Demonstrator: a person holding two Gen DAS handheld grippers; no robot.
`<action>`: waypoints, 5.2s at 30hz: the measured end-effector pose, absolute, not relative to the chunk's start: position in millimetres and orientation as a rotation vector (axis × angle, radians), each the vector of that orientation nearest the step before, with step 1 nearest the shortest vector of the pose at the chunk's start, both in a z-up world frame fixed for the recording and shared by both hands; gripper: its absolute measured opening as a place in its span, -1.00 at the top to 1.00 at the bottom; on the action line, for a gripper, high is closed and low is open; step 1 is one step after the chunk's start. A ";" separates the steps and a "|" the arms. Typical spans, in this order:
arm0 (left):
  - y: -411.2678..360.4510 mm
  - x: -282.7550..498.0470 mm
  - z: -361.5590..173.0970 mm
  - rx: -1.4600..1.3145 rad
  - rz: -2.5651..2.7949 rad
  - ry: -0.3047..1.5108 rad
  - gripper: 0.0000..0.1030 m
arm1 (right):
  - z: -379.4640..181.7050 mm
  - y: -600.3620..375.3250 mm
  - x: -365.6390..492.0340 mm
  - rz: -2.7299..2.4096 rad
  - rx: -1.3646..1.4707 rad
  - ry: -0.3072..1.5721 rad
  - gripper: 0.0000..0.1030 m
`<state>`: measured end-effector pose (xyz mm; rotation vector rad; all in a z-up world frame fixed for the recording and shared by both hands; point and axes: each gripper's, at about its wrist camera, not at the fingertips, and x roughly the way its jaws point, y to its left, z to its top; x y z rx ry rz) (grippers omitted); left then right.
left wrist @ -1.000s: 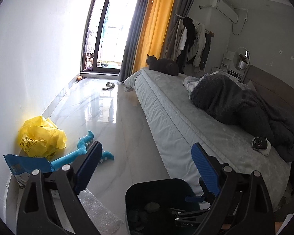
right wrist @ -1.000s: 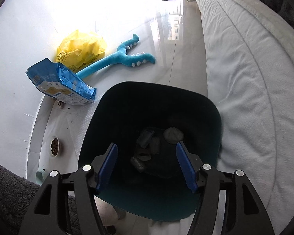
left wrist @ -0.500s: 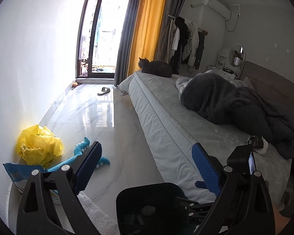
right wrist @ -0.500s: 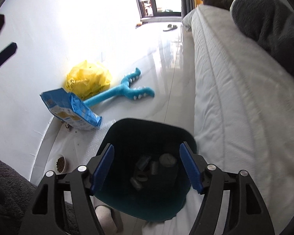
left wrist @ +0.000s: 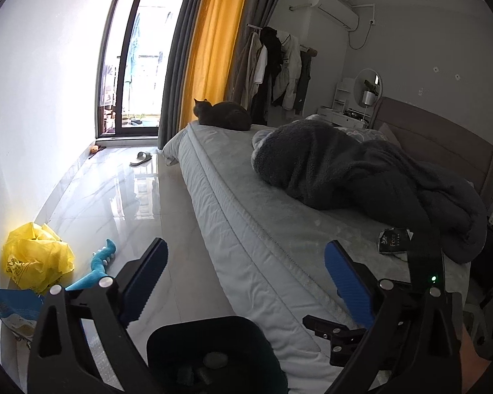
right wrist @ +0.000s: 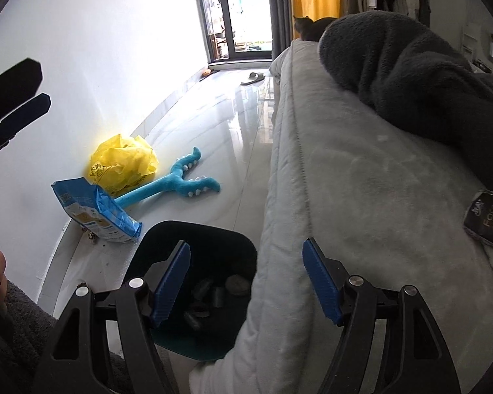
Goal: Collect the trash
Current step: 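Move both open grippers back toward the black tissue pack and sock on the bed, then close the left gripper on the black Face tissue pack while the right gripper grasps the white sock, then lift the tissue pack and sock and carry both over the teal bin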
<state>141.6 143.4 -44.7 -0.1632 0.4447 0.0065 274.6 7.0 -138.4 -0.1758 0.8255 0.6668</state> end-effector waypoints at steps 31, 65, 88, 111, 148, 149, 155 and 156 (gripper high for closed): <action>46.9 214.6 -58.7 -0.130 -0.237 0.520 -0.92 | -111.8 -133.3 296.6 0.417 -0.227 0.664 -0.71; -47.6 301.4 -84.2 -0.086 -0.496 0.603 -0.92 | -132.4 -214.1 328.5 0.439 -0.350 0.539 -0.71; -79.8 354.0 -122.2 -0.187 -0.610 0.736 -0.92 | -157.2 -217.3 341.8 0.435 -0.512 0.530 -0.29; -114.3 376.5 -148.2 -0.216 -0.683 0.861 -0.91 | -165.8 -211.5 340.2 0.402 -0.598 0.515 0.14; -78.9 336.1 -98.4 -0.199 -0.607 0.663 -0.44 | -119.7 -232.7 331.8 0.406 -0.222 0.545 0.22; -74.2 331.7 -95.4 -0.195 -0.591 0.652 -0.44 | -116.7 -231.6 329.3 0.405 -0.200 0.545 0.22; -54.8 312.1 -81.1 -0.162 -0.538 0.604 -0.44 | -105.4 -226.7 316.3 0.389 -0.137 0.555 0.22; -51.7 309.1 -79.3 -0.160 -0.529 0.594 -0.44 | -102.9 -225.4 313.2 0.381 -0.129 0.556 0.22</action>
